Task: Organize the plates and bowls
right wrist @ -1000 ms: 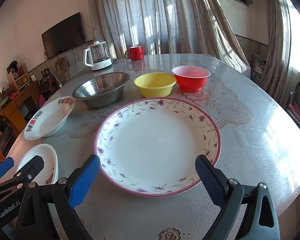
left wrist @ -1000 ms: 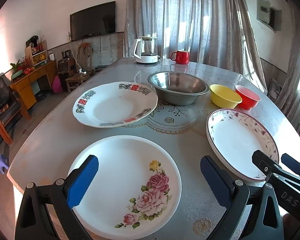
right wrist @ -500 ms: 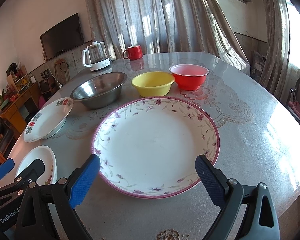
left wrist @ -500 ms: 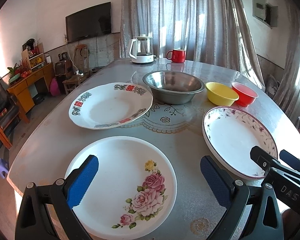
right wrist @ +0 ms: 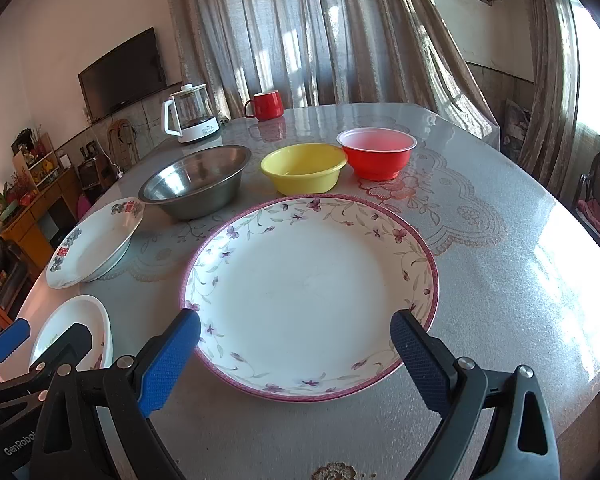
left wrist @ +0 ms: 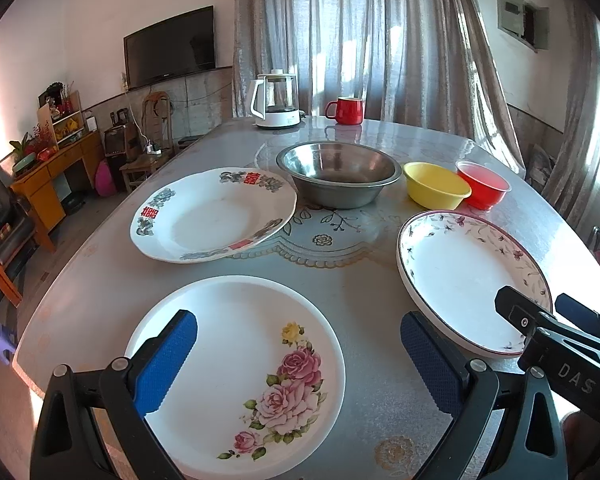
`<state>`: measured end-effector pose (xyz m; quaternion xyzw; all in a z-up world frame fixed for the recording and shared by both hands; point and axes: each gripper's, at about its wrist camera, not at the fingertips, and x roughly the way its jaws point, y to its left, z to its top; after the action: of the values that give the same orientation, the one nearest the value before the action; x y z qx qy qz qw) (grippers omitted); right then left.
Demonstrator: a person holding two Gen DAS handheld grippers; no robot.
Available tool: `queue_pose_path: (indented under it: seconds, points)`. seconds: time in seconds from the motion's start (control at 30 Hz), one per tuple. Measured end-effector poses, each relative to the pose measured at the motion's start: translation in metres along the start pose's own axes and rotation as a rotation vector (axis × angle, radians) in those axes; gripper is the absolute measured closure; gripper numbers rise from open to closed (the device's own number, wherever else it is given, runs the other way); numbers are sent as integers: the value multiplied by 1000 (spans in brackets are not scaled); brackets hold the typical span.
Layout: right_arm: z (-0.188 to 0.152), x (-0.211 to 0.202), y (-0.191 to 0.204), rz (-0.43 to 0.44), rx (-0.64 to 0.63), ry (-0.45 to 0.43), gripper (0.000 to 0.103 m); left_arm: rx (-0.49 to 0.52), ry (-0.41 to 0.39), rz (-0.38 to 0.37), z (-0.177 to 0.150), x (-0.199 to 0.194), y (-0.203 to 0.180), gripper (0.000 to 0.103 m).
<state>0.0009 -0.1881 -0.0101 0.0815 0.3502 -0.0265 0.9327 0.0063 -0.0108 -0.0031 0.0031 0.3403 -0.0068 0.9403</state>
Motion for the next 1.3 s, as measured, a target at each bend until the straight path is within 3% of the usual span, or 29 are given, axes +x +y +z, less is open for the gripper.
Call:
queue_pose_path:
  seconds: [0.37, 0.67, 0.77, 0.87, 0.97, 1.07, 1.23, 1.3]
  points:
    - [6, 2, -11, 15, 26, -6, 5, 38, 10, -44, 2, 1, -9, 1]
    - [30, 14, -73, 29, 186, 16, 20, 100, 39, -216, 28, 8, -17, 2]
    - [36, 23, -93, 7, 220, 33, 29, 120, 48, -223, 40, 15, -23, 3]
    - [37, 35, -112, -1, 263, 63, 43, 111, 95, -244, 52, 29, -25, 22]
    - [36, 47, -122, 22, 286, 105, 67, 102, 168, -281, 58, 48, -29, 30]
    - [33, 53, -123, 49, 285, 128, 69, 136, 195, -290, 60, 59, -39, 32]
    - [29, 63, -120, 99, 268, 164, 69, 198, 252, -318, 63, 78, -59, 45]
    - [28, 65, -118, 115, 257, 166, 69, 219, 298, -324, 63, 92, -66, 64]
